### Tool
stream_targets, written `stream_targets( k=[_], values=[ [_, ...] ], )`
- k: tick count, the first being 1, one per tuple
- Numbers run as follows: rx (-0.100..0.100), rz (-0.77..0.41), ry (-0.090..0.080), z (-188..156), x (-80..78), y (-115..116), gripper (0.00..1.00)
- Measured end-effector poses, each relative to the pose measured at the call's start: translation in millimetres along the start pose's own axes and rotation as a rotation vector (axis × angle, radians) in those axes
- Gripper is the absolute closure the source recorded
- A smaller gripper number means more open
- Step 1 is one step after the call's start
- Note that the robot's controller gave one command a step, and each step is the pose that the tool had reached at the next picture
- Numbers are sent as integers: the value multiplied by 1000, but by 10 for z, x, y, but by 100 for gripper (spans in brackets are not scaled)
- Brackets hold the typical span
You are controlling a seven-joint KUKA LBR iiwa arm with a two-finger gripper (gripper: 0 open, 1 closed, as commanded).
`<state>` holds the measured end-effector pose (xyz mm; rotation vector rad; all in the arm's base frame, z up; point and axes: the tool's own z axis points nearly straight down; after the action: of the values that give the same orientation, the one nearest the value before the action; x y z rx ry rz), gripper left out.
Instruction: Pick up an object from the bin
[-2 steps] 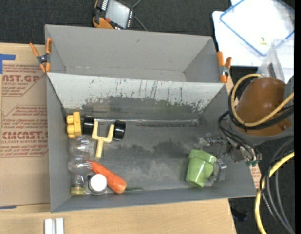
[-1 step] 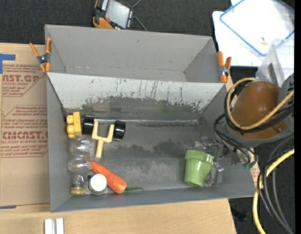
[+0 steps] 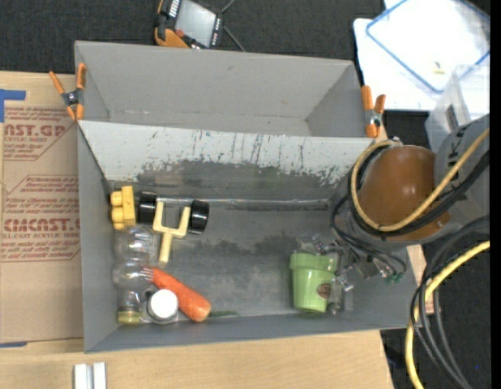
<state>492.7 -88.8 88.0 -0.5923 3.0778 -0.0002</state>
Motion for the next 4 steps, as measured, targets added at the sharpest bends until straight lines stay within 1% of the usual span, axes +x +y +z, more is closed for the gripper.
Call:
stream_targets(
  k=[1,2,3,4],
  values=[
    [1,40,-5,97,7,-204,0],
    [-1,-103,-5,-192,-86,12,0],
    [-1,69,0,22,16,-199,100],
    [-1,68,0,19,15,-198,100]
  ],
)
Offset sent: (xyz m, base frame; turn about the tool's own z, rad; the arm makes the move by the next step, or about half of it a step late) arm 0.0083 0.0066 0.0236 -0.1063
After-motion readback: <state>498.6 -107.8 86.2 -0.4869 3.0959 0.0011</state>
